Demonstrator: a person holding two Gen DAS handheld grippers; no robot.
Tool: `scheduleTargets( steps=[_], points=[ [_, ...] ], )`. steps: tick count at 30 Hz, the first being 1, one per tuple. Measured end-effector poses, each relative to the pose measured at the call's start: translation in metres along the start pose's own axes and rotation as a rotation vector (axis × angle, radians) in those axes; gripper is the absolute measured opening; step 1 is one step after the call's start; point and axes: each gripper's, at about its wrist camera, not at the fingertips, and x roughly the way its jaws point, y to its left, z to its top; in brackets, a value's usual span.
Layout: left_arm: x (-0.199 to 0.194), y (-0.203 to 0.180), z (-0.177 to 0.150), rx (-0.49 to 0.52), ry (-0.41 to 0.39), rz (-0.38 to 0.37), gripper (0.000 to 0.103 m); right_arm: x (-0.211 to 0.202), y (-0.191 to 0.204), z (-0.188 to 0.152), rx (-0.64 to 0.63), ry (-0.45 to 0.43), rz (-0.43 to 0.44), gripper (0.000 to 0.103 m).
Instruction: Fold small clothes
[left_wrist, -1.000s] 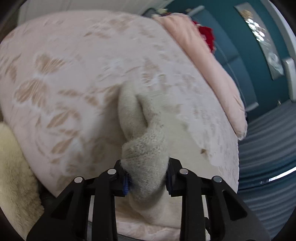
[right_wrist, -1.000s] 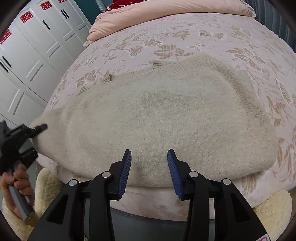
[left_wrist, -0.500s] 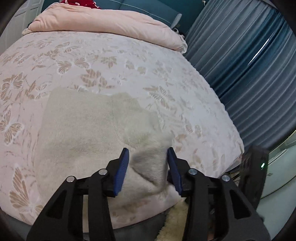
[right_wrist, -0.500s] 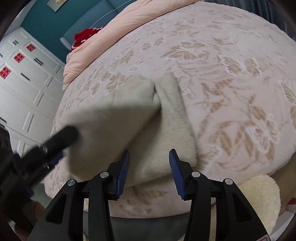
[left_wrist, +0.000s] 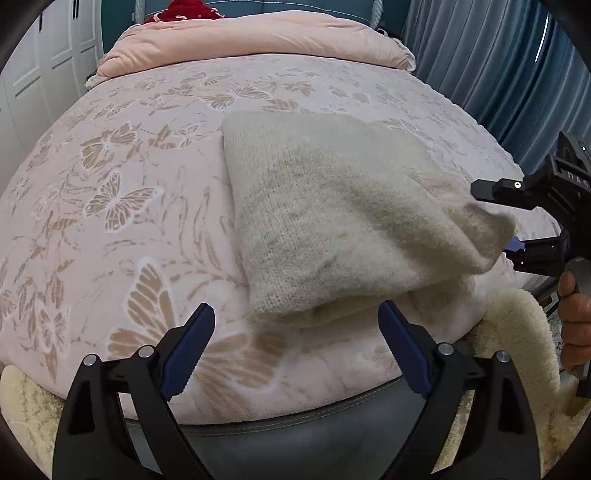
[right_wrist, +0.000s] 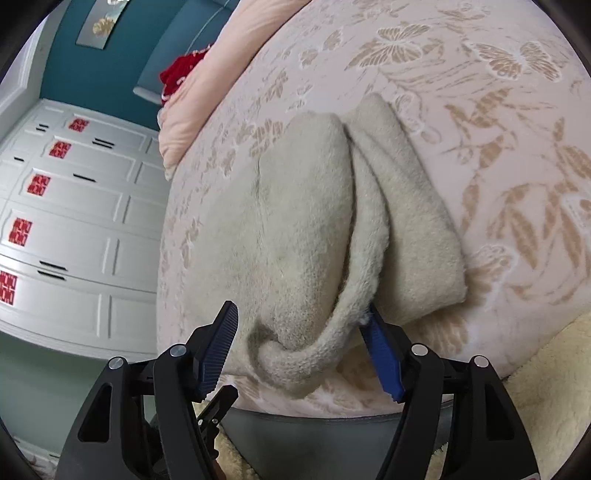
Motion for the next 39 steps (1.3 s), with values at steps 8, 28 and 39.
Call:
scheduleTargets(
  steps=[8, 28, 39],
  points=[
    [0.015, -0.002, 0.018, -0.03, -0.002, 0.021, 0.088, -0.04, 0.1, 0.031, -0.259, -0.153, 0.079, 0.02],
    [0.031, 0.016, 0.038, -0.132, 0.028, 0.1, 0.035, -0.013, 0.012, 0.045, -0.159, -0.133, -0.105, 0.021],
    [0.003, 0.012, 0.025, -0.1, 0.113, 0.02, 0.071, -0.04, 0.053, 0.021, -0.317, -0.235, -0.401, 0.035]
  ],
)
